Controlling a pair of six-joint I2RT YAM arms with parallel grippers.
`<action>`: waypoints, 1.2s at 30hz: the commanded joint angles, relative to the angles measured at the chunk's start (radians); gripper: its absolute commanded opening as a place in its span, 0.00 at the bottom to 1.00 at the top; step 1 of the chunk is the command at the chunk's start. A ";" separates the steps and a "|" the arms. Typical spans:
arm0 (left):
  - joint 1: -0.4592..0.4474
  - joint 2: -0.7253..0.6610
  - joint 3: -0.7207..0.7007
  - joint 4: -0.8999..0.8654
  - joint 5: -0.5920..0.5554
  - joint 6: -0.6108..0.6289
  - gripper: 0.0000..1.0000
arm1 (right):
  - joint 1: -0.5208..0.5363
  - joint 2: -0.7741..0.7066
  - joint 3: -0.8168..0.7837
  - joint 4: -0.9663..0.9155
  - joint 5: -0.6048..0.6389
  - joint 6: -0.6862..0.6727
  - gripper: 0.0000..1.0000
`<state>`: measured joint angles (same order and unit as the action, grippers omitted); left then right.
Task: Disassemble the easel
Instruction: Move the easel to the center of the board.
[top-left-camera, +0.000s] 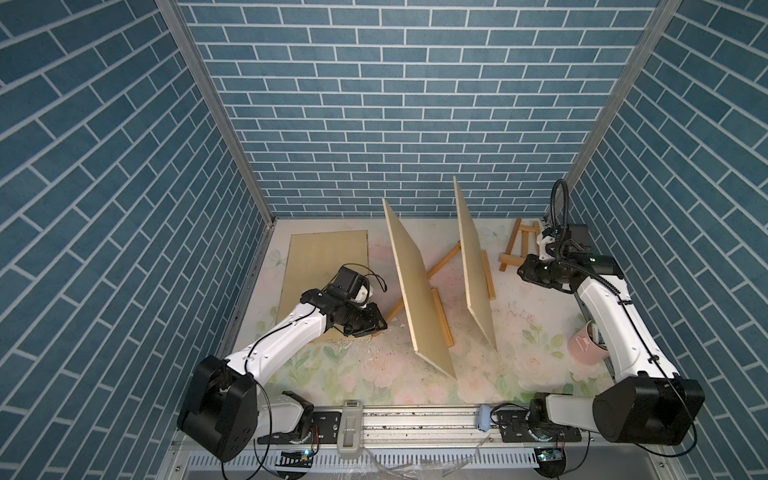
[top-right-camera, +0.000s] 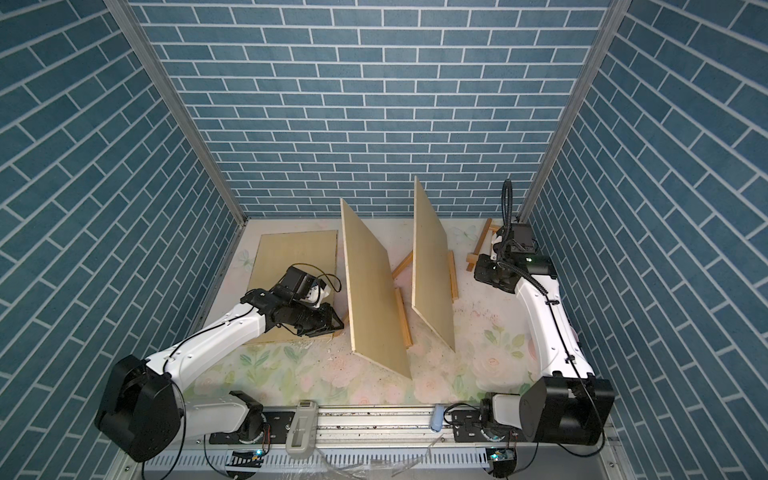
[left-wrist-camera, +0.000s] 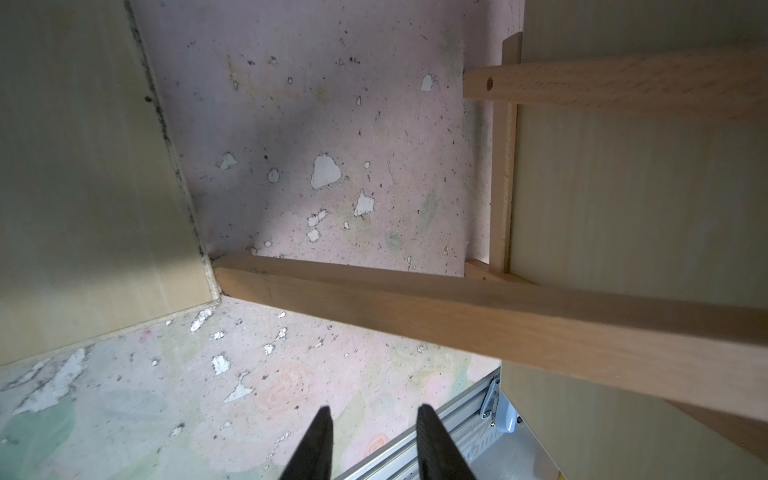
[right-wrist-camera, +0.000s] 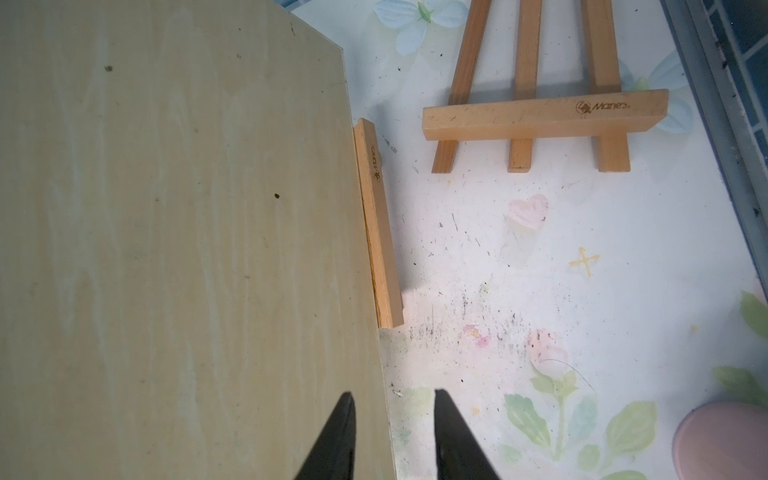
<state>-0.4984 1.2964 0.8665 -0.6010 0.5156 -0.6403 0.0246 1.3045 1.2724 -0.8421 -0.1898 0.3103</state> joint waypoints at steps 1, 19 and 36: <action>-0.014 0.014 -0.022 0.048 -0.017 -0.023 0.36 | 0.005 0.010 0.002 -0.029 -0.016 0.021 0.33; -0.019 0.143 0.045 0.117 -0.035 -0.001 0.36 | 0.006 0.026 0.002 -0.034 -0.024 0.006 0.33; -0.011 0.204 0.107 0.122 -0.065 0.028 0.35 | 0.004 0.045 0.009 -0.024 -0.020 0.006 0.33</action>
<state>-0.5156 1.4979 0.9360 -0.5175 0.4877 -0.6285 0.0246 1.3506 1.2728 -0.8528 -0.2047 0.3099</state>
